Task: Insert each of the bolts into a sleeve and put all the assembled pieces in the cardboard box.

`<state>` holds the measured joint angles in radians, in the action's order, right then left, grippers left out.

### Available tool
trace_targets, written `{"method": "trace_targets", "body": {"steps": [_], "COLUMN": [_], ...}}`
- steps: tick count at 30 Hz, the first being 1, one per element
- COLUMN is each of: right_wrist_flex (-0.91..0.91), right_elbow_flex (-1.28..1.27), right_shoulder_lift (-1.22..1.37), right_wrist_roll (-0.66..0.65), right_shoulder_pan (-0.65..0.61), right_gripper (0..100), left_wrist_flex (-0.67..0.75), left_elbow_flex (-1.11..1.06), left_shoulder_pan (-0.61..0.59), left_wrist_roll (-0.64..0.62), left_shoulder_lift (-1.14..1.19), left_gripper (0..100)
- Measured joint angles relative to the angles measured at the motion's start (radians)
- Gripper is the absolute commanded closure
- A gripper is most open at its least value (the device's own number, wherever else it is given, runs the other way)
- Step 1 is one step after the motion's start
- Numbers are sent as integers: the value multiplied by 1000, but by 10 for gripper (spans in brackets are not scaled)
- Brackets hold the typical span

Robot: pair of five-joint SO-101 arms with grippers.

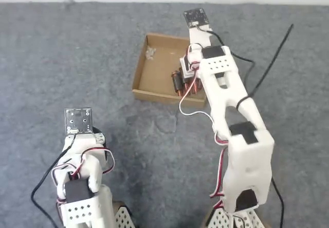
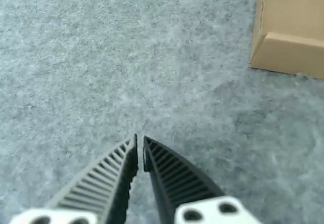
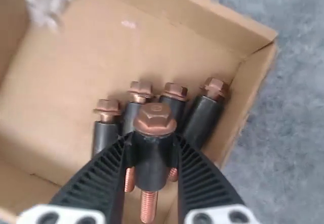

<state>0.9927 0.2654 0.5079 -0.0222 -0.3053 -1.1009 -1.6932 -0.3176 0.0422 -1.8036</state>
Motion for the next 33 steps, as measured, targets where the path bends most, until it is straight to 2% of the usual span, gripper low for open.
{"method": "trace_targets", "body": {"steps": [3,7,9,12,16,29,33], "right_wrist_flex": [0,0,8,32,66,358,385], "right_elbow_flex": [14,25,25,32,38,35,-74], "right_shoulder_lift": [29,31,31,29,29,-178,-296], "right_wrist_roll": [0,0,0,0,-3,-3,-3], "right_shoulder_pan": [-5,-5,-5,-5,-5,-3,-3], "right_gripper": [971,850,837,879,995,993,993], "left_wrist_flex": [0,0,0,0,0,0,0], "left_elbow_flex": [0,0,0,0,0,0,0], "left_shoulder_pan": [0,0,0,0,0,0,0], "left_wrist_roll": [0,0,0,0,0,0,0], "left_shoulder_lift": [0,0,0,0,0,0,0], "left_gripper": [978,978,978,978,978,978,978]}}
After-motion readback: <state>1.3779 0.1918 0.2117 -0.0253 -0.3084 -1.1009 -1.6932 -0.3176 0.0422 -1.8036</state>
